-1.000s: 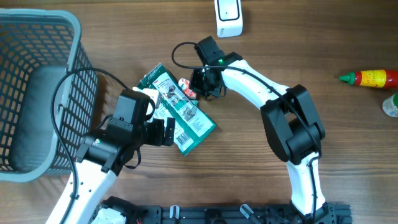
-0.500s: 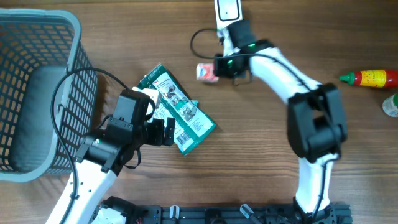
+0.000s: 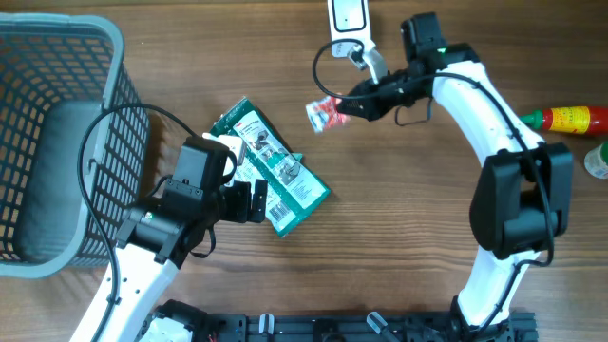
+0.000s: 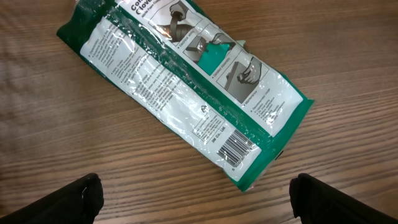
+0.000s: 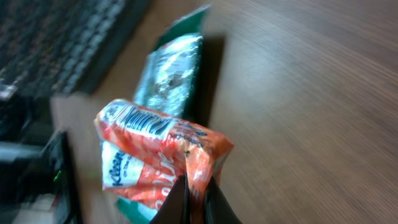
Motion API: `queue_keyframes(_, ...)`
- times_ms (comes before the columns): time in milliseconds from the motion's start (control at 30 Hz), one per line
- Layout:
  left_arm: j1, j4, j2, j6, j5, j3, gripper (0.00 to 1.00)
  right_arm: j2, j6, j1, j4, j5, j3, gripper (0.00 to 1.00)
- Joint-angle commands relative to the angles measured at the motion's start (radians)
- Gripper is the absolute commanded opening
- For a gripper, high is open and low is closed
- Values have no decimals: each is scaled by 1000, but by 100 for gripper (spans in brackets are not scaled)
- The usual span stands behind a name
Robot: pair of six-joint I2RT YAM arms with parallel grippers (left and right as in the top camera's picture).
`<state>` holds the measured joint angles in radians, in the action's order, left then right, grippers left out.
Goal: Scan the item barcode
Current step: 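Lift the Kleenex pack and move it toward the scanner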
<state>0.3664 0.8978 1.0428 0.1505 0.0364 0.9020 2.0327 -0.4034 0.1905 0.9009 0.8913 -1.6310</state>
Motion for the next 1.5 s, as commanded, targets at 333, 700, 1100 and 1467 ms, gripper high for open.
queue_keyframes(333, -5, 1, 0, -16, 15, -3, 100, -197, -1257, -78, 563, 392, 2, 4)
queue_keyframes(700, -5, 1, 0, -16, 15, -3, 100, -229, -1717, -77, 691, 597, 2, 4)
queue_keyframes(1100, -5, 1, 0, -16, 15, -3, 100, -369, -1622, -77, 708, 504, 2, 4)
queue_keyframes(1467, -5, 1, 0, -16, 15, -3, 100, -394, -1422, -66, 708, 477, 3, 5)
